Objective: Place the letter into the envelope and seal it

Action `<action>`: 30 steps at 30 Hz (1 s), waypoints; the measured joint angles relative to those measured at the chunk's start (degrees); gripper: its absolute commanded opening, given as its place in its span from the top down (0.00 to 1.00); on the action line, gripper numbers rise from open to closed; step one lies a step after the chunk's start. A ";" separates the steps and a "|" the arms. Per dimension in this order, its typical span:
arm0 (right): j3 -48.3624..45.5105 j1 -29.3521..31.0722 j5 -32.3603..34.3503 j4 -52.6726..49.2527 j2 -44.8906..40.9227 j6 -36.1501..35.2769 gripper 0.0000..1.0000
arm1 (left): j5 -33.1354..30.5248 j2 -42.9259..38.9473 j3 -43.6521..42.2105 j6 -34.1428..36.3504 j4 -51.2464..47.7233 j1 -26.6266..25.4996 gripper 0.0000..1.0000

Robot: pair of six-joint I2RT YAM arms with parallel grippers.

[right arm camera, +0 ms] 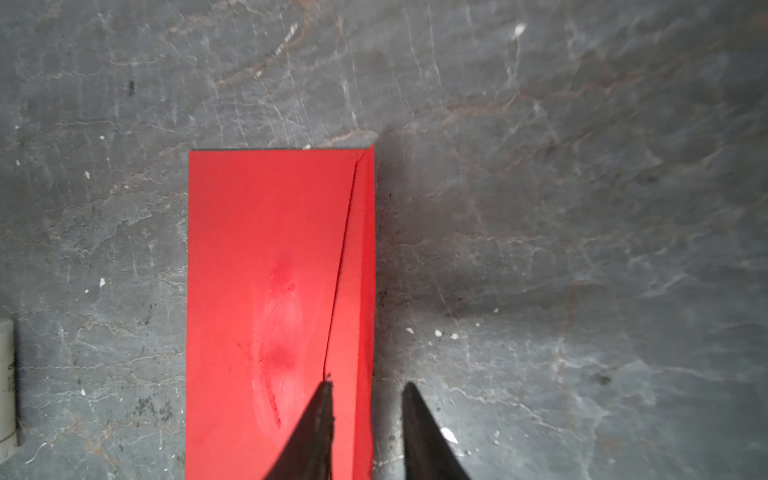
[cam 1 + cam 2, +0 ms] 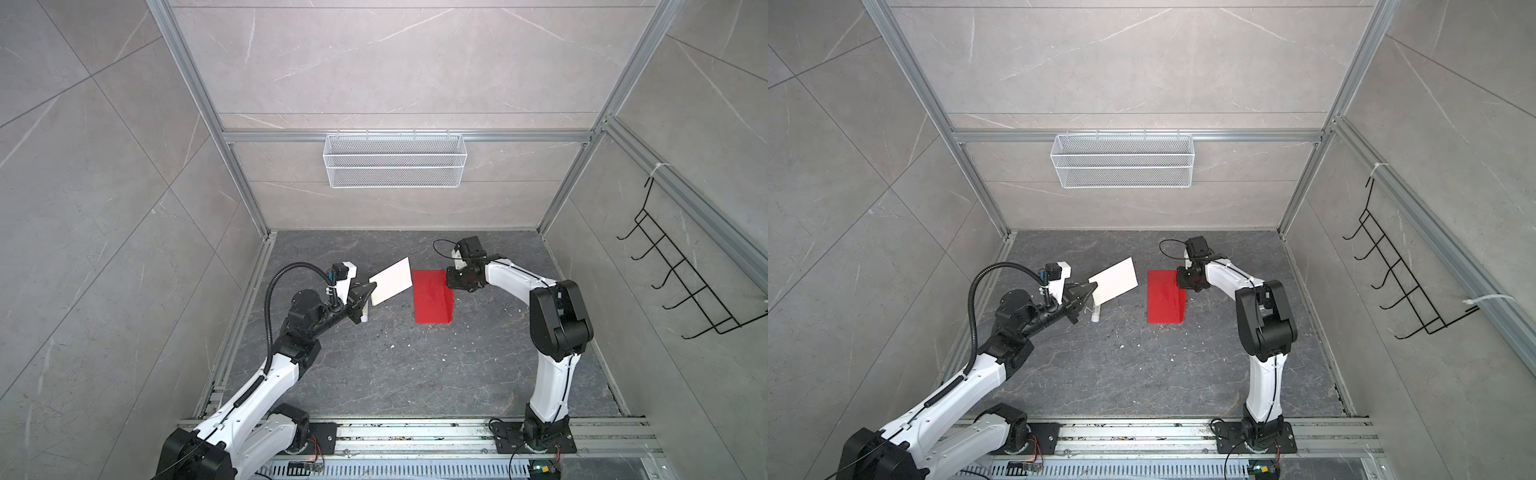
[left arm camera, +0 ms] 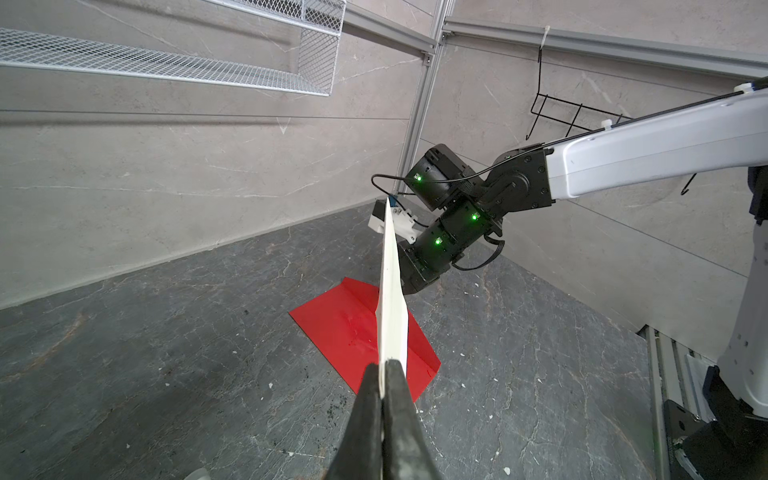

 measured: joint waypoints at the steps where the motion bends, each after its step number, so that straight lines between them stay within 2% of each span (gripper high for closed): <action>1: 0.00 -0.04 -0.22 -0.04 0.22 0.02 0.81 | -0.02 0.00 0.00 0.00 0.00 0.00 1.00; 6: 0.00 -0.11 -1.60 -0.61 1.09 -0.44 0.99 | -0.85 0.00 0.00 -0.46 -0.37 0.00 1.00; 14: -0.39 -0.11 -8.28 -0.48 0.96 -2.01 1.00 | -5.18 1.31 0.02 -6.58 -0.17 0.00 1.00; 23: -9.27 -0.11 -15.13 3.43 -3.28 -0.02 1.00 | -13.00 2.73 0.00 -16.31 1.79 -1.46 1.00; 24: -9.90 -0.11 -15.39 3.98 -3.56 0.24 0.98 | -13.94 2.93 0.00 -17.29 2.38 -1.77 1.00; 27: -11.15 -0.11 -16.31 5.60 -4.00 1.44 0.82 | -16.92 3.96 0.00 -20.76 5.09 -3.13 1.00; 28: -11.26 -0.11 -16.55 6.05 -4.07 1.90 0.70 | -17.84 4.48 -0.02 -22.01 6.23 -3.61 1.00; 30: -11.96 -0.11 -16.92 7.23 -4.81 2.23 0.53 | -19.71 5.51 -0.37 -24.33 8.66 -4.61 1.00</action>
